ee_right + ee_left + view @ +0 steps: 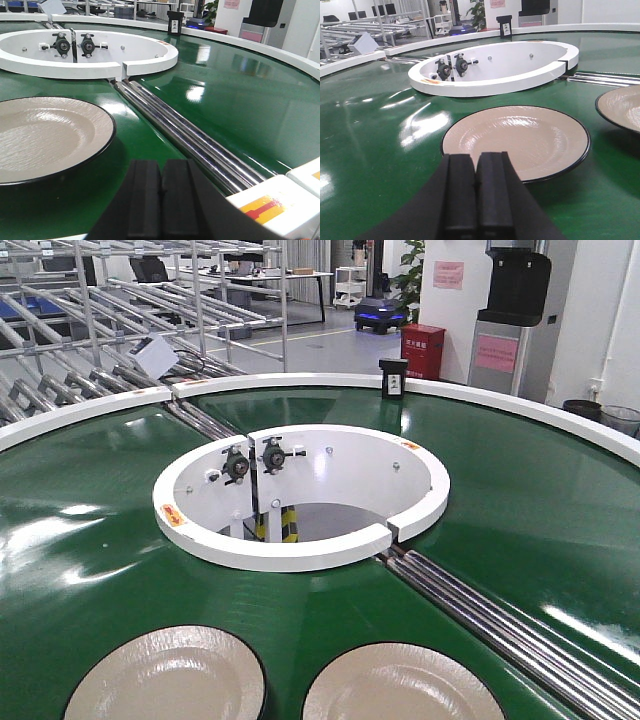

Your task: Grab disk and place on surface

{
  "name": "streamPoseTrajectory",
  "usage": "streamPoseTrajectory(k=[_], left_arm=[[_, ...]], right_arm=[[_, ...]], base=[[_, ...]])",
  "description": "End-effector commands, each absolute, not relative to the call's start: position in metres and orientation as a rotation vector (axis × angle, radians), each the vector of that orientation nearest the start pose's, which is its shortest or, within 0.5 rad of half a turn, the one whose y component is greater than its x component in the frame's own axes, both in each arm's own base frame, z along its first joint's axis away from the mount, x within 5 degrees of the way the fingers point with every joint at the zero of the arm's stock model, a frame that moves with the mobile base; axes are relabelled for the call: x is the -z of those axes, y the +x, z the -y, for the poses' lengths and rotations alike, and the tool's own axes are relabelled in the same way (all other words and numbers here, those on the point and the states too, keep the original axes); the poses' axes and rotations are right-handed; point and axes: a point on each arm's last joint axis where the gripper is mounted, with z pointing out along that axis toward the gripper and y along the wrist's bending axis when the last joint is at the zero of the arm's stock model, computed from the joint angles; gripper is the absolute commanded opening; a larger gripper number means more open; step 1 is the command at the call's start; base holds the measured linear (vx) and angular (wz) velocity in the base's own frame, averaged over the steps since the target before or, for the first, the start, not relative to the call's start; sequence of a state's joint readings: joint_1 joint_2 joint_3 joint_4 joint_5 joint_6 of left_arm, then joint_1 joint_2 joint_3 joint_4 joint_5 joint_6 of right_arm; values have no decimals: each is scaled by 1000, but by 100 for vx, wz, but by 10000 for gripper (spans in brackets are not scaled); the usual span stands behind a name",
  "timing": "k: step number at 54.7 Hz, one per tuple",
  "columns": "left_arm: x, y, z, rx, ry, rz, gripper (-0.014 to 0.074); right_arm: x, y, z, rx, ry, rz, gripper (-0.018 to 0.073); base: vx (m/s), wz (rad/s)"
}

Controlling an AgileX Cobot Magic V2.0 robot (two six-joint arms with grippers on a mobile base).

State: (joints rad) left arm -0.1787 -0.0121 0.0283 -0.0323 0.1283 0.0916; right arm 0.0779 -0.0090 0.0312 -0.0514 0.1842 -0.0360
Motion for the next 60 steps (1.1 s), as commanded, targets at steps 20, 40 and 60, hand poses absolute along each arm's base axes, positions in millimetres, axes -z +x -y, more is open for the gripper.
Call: streamPoseTrajectory(k=[20, 40, 60], left_arm=[[-193, 56, 11, 105, 189, -1546, -8], [-204, 55, 10, 106, 171, -1427, -8], [-322, 20, 3, 104, 121, -990, -8]], right_arm=[[-196, 56, -4, 21, -133, -1584, -9], [-201, 56, -4, 19, -131, -1531, -9], [-309, 26, -2, -60, -48, -1114, -9]], base=[[0, 0], [0, 0], [0, 0]])
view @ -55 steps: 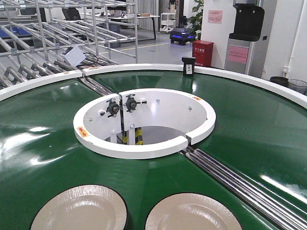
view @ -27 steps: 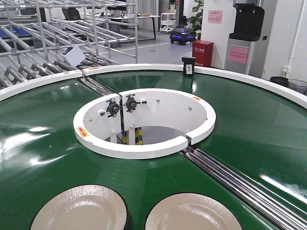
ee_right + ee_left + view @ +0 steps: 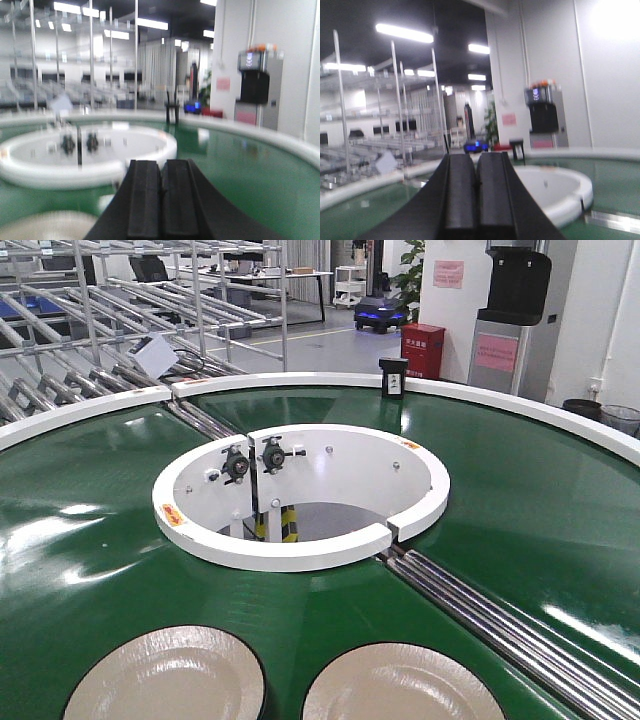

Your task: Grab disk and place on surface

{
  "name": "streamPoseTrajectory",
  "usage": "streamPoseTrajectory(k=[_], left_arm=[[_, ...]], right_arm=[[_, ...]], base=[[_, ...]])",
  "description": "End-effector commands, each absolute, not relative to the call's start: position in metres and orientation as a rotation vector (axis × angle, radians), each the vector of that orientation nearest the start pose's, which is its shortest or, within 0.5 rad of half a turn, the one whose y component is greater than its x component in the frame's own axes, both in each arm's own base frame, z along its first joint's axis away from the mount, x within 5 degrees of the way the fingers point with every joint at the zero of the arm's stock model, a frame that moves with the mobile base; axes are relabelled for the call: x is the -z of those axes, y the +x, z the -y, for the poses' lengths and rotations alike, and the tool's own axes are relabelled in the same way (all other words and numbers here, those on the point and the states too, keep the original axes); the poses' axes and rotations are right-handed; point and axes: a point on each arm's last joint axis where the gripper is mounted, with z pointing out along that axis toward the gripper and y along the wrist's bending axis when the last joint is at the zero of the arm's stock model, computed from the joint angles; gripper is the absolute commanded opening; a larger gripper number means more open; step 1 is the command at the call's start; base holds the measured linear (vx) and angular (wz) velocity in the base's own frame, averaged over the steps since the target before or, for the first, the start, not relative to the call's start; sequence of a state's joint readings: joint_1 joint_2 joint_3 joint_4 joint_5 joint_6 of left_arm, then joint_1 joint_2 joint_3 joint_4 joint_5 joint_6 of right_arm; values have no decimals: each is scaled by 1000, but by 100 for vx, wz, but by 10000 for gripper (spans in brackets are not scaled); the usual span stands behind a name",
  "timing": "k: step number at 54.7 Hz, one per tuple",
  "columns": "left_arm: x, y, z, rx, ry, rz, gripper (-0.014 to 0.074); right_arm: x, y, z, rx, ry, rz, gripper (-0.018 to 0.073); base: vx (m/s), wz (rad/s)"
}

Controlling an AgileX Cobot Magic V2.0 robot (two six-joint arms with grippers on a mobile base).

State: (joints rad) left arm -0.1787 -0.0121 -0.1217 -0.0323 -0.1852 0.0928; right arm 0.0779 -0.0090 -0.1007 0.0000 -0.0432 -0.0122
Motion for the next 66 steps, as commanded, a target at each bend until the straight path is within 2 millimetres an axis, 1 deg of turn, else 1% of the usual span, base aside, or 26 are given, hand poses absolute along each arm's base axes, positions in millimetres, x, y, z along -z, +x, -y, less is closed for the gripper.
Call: streamPoseTrajectory(k=[1, 2, 3, 5, 6, 7, 9, 10, 12, 14, 16, 18, 21, 25, 28, 32, 36, 42, 49, 52, 56, 62, 64, 66], left_arm=[[-333, 18, 3, 93, 127, -985, -8], [-340, 16, 3, 85, 132, -979, -8], [-351, 15, 2, 70, 140, -976, -8], [-366, 15, 2, 45, 153, -972, -8], [-377, 15, 3, 37, 159, -974, -8], [-387, 17, 3, 25, 166, -978, -8], [-400, 21, 4, 13, 175, -989, -8], [-409, 25, 5, 14, 177, -998, -8], [-421, 34, 6, 14, 182, -1021, -8], [-432, 45, 8, 15, 186, -1047, -8], [-440, 57, 11, 16, 191, -1075, -8], [-445, 70, 13, 16, 195, -1100, -8], [-449, 88, 16, 16, 202, -1136, -8], [-449, 112, 21, 15, 209, -1182, -8], [-443, 129, 24, 14, 215, -1216, -8], [-436, 145, 27, 17, 223, -1270, -8], [-430, 157, 29, 16, 229, -1308, -4], [-425, 167, 31, 17, 234, -1340, 15], [-422, 171, 32, 23, 232, -1356, 92], [-422, 172, 32, 23, 232, -1357, 150], [-421, 173, 32, 24, 232, -1362, 236], [-421, 173, 32, 24, 233, -1365, 402], [-420, 174, 33, 23, 234, -1368, 464], [-419, 176, 33, 22, 235, -1371, 510]], right_arm=[[-316, 24, -2, -57, -49, -1105, -9], [-328, 21, -2, -52, -52, -1095, -9], [-336, 20, -1, -48, -55, -1091, -9], [-354, 17, -1, -40, -59, -1082, -9], [-362, 17, -1, -38, -60, -1078, -9], [-373, 18, -1, -32, -64, -1077, -9], [-389, 21, -2, -23, -69, -1080, -9], [-395, 24, -2, -22, -70, -1087, -9], [-412, 33, -3, -21, -72, -1095, -9], [-424, 43, -3, -21, -72, -1110, -9], [-431, 52, -4, -21, -73, -1124, -9], [-440, 66, -5, -21, -75, -1151, -9], [-446, 84, -6, -22, -76, -1177, -9], [-448, 105, -8, -24, -77, -1226, -9], [-443, 121, -9, -24, -80, -1276, -9], [-435, 137, -11, -24, -84, -1338, -9], [-429, 149, -12, -23, -87, -1377, -9], [-423, 159, -12, -23, -90, -1423, 1], [-422, 159, -12, -21, -92, -1434, 60], [-421, 159, -12, -21, -93, -1446, 110], [-419, 159, -12, -21, -95, -1471, 214], [-415, 160, -12, -21, -97, -1511, 424], [-415, 160, -12, -21, -97, -1509, 505], [-416, 160, -12, -21, -97, -1504, 568]], base=[[0, 0], [0, 0], [0, 0], [0, 0], [0, 0], [0, 0], [0, 0], [0, 0], [0, 0], [0, 0], [0, 0], [0, 0], [0, 0], [0, 0], [0, 0], [0, 0], [0, 0], [0, 0], [0, 0], [0, 0], [0, 0], [0, 0], [0, 0], [0, 0]])
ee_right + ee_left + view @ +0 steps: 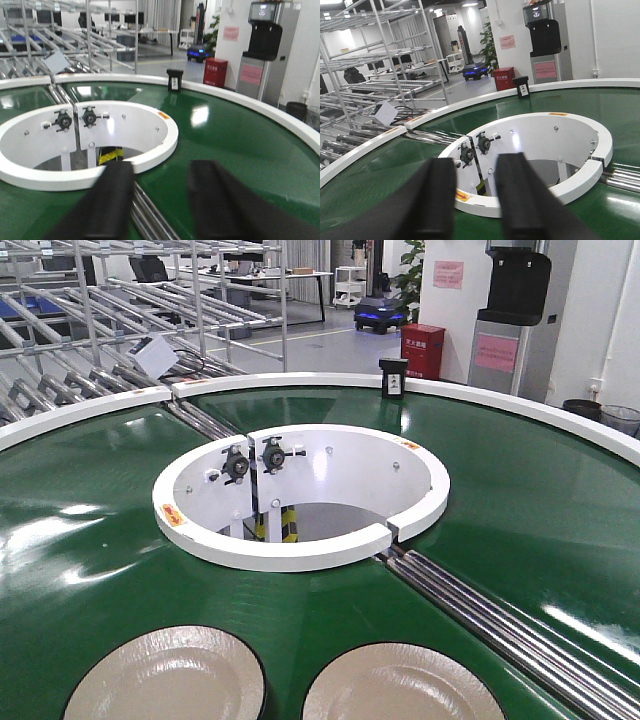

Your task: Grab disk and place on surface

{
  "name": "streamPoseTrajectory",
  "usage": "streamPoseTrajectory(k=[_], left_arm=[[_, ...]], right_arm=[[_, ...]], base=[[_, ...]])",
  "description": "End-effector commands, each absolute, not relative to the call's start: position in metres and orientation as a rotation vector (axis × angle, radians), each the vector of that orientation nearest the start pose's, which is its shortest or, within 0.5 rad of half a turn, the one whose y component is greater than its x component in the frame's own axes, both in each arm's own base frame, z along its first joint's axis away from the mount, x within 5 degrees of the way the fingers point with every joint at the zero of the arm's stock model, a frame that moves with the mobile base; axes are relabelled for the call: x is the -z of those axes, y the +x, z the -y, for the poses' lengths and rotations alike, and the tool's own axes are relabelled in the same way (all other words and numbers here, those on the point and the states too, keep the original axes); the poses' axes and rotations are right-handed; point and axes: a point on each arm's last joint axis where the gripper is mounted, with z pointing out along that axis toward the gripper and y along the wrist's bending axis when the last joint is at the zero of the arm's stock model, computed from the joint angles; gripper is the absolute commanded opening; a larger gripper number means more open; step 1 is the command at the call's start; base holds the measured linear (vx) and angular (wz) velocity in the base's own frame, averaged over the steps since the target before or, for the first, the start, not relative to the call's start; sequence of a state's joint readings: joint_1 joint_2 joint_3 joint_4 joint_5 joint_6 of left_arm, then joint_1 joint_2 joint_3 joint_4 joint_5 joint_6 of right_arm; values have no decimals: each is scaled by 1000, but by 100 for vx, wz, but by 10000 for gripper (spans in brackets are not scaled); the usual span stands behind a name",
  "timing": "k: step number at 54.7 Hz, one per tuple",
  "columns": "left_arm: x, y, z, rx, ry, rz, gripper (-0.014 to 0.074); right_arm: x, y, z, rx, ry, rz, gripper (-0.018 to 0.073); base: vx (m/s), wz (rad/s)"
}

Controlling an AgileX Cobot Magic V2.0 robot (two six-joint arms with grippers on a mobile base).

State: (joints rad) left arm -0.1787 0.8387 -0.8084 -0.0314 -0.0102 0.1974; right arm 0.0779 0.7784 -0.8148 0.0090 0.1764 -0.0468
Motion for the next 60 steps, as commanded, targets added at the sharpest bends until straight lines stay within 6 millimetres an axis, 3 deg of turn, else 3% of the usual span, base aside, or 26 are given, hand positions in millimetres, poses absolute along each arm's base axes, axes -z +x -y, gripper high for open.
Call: streamPoseTrajectory(k=[1, 7, 18, 27, 34, 40, 43, 49, 53, 60], left_arm=[[-419, 177, 33, 22, 236, -1375, 533], [-417, 180, 34, 21, 239, -1386, 617], [-406, 187, 35, 118, 169, -1499, 613], [-374, 206, 49, 270, 120, -1868, 546], [-350, 228, 82, 478, 301, -2118, 507], [-338, 242, 114, 836, 440, -2157, 502], [-331, 250, 121, 974, 444, -2139, 502], [-319, 268, 109, 988, 337, -2169, 502], [-310, 280, 85, 913, 255, -2200, 502], [-296, 297, 26, 790, 37, -2249, 502]], right_arm=[[-416, 160, -12, -21, -97, -1501, 603], [-419, 159, -12, -21, -95, -1475, 729], [-414, 160, -13, -151, 7, -1529, 706], [-393, 178, -24, -344, 88, -1796, 631], [-367, 210, -53, -637, -47, -2090, 549], [-346, 238, -82, -1077, -169, -2161, 517], [-335, 250, -89, -1214, -173, -2172, 516], [-312, 268, -89, -1204, -128, -2244, 516], [-299, 273, -85, -1097, -135, -2314, 516], [-289, 273, -79, -967, -161, -2405, 516]], base=[[0, 0], [0, 0], [0, 0], [0, 0], [0, 0], [0, 0], [0, 0], [0, 0], [0, 0], [0, 0]])
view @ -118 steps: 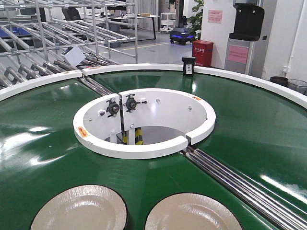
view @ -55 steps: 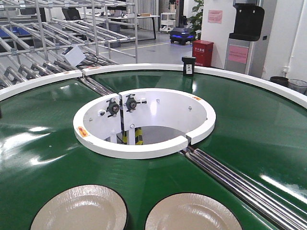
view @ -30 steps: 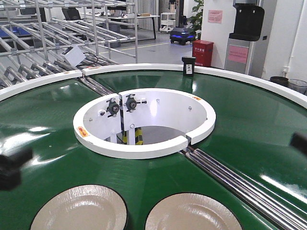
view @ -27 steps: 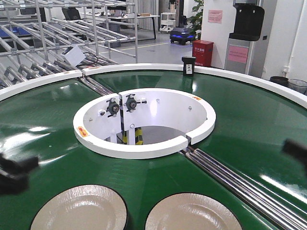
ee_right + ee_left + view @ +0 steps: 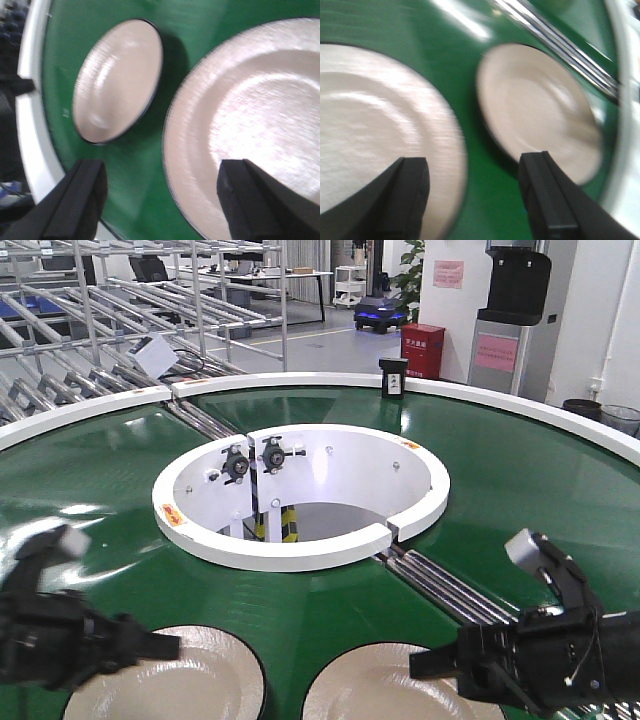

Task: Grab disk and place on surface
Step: 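Lower both grippers toward the rims of the two cream plates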

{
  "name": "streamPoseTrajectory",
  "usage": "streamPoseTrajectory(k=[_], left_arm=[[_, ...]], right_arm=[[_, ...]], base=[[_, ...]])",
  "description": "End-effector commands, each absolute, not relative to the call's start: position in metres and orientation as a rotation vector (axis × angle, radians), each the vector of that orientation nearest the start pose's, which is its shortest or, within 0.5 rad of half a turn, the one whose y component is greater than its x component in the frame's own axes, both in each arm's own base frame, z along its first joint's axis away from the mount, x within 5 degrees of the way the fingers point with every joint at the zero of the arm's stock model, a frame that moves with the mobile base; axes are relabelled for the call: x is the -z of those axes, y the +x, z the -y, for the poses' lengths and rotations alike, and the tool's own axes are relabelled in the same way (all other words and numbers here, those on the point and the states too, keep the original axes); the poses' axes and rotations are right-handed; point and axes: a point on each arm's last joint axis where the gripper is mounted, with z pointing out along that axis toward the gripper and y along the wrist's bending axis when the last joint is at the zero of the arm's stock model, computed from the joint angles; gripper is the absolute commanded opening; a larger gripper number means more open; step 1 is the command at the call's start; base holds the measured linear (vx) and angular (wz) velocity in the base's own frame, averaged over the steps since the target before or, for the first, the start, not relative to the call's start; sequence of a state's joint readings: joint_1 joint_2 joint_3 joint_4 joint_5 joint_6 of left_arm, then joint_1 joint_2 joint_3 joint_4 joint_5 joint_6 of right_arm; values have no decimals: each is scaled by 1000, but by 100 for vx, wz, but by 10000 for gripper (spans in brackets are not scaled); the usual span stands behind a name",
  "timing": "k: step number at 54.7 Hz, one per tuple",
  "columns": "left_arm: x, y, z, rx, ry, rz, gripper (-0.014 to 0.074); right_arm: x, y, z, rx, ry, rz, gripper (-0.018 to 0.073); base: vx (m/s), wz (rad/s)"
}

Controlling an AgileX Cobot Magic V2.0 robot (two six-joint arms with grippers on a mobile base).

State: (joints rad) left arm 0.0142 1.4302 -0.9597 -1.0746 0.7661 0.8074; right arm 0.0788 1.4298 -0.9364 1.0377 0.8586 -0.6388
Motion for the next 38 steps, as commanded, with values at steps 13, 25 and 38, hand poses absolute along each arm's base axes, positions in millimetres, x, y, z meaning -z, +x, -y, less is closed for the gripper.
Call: streamPoseTrajectory(k=[13, 25, 38], left_arm=[[-243, 319, -42, 754, -221, -2359, 502], [-192, 337, -48, 803, -235, -2431, 502], [-160, 351, -20, 1201, -170, -2324, 442]], right_arm=[[-286, 277, -74, -869, -148, -2414, 516], [-286, 277, -74, -865, -144, -2412, 516], [-286, 277, -74, -870, -132, -2414, 516]], base=[[0, 0], [0, 0], [0, 0]])
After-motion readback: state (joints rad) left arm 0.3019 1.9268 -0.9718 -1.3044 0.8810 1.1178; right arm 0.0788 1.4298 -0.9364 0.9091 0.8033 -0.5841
